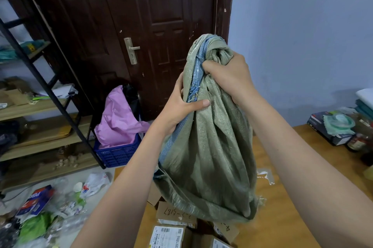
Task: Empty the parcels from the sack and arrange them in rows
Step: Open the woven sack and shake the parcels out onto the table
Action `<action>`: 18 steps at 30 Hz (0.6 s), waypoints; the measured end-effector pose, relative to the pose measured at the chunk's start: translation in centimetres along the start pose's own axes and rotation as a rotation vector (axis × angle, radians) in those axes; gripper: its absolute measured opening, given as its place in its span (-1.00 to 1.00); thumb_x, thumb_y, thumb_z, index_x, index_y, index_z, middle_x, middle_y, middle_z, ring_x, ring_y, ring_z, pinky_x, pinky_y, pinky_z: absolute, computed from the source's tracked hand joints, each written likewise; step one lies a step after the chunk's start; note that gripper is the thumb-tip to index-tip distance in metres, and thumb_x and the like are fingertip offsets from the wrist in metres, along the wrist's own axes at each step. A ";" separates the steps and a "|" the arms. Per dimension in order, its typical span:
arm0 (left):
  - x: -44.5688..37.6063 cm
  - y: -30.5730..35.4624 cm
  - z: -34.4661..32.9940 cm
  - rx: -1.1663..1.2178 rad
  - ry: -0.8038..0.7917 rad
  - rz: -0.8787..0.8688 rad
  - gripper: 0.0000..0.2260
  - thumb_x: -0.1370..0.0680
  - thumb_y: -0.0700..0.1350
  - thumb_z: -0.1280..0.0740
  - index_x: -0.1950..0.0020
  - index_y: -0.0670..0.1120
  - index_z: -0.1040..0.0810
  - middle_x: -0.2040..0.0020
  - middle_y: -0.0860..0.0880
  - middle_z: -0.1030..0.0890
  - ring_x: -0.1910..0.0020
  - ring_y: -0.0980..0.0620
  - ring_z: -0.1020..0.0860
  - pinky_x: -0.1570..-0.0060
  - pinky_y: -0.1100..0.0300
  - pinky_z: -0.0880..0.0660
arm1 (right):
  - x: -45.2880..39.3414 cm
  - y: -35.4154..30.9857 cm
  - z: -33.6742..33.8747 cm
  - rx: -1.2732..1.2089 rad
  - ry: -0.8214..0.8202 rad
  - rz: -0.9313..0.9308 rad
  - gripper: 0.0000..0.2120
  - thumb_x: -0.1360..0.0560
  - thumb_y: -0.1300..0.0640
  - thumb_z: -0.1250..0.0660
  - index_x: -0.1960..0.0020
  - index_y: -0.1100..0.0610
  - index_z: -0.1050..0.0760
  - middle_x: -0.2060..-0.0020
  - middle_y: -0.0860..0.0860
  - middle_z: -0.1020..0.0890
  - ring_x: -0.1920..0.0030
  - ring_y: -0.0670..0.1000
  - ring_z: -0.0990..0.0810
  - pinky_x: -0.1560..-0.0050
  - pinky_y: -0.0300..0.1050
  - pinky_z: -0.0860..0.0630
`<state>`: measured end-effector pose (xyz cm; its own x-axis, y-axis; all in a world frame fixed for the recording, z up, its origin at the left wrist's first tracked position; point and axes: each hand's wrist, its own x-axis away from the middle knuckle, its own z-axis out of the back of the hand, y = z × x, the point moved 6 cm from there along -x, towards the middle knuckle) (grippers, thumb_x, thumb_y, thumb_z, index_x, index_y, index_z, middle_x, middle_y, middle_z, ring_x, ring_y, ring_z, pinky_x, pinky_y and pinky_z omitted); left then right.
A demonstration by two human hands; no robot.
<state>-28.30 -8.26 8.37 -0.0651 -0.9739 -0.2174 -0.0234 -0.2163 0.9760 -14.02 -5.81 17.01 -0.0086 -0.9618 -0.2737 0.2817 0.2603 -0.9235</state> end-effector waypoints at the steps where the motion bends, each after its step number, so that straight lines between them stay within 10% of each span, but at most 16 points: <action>1: 0.1 -0.2 0.0 -0.011 -0.014 0.011 0.00 -0.25 -0.07 -0.60 -0.56 0.05 -0.11 -0.37 0.01 -0.49 -0.32 0.06 -0.51 -0.26 0.07 -0.50 | -0.1 -0.2 0.2 -0.012 0.001 0.002 -0.85 -0.22 0.00 -0.38 0.22 0.01 -0.57 0.37 -0.15 -0.63 0.27 -0.11 -0.63 0.14 -0.04 -0.62; 8: 0.7 0.1 -0.7 0.041 -0.046 0.018 0.01 -0.23 -0.12 -0.57 -0.55 0.02 -0.07 -0.36 0.02 -0.46 -0.26 0.15 -0.53 -0.06 0.29 -0.53 | -0.1 -1.0 0.3 -0.189 0.009 -0.012 -0.94 -0.25 0.10 -0.38 0.28 0.03 -0.54 0.41 -0.09 -0.59 0.31 -0.05 -0.60 0.12 0.09 -0.64; 18: -0.3 2.0 -0.2 0.078 0.022 -0.046 -0.01 -0.20 -0.14 -0.63 -0.51 0.04 -0.19 -0.39 -0.11 -0.46 -0.36 -0.11 -0.47 -0.31 -0.16 -0.44 | 0.6 -0.6 -0.1 -0.499 0.005 -0.163 -0.93 -0.29 0.21 -0.34 0.26 0.13 -0.46 0.39 0.01 -0.49 0.34 0.02 -0.50 0.30 -0.07 -0.47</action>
<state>-28.17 -8.45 10.39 -0.0405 -0.9646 -0.2607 -0.1035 -0.2555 0.9613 -14.29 -6.53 17.42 -0.0192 -0.9930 -0.1164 -0.2152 0.1178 -0.9694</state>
